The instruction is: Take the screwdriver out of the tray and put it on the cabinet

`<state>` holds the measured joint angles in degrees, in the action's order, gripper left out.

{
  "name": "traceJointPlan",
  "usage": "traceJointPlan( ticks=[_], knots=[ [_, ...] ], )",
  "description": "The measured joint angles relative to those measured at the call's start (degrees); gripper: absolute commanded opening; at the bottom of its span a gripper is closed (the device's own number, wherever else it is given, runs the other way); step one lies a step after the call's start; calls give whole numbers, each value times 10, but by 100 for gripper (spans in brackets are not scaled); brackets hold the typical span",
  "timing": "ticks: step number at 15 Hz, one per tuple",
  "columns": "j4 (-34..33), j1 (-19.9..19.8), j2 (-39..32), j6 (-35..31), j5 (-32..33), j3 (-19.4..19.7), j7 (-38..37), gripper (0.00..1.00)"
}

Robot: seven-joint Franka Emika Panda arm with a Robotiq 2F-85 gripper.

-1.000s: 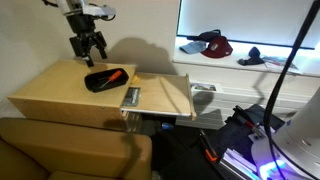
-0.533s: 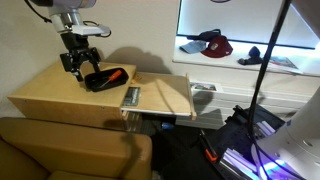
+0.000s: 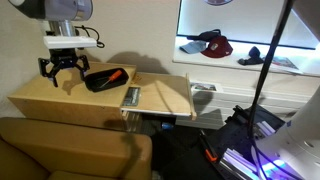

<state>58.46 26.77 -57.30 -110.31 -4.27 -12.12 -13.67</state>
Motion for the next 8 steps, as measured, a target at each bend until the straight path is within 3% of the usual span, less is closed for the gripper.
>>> traceJointPlan(
  ticks=[4,8],
  knots=[
    [10,-3,0,-10,0,4,-16,100],
    [14,-9,-4,-51,7,55,-103,100]
  ],
)
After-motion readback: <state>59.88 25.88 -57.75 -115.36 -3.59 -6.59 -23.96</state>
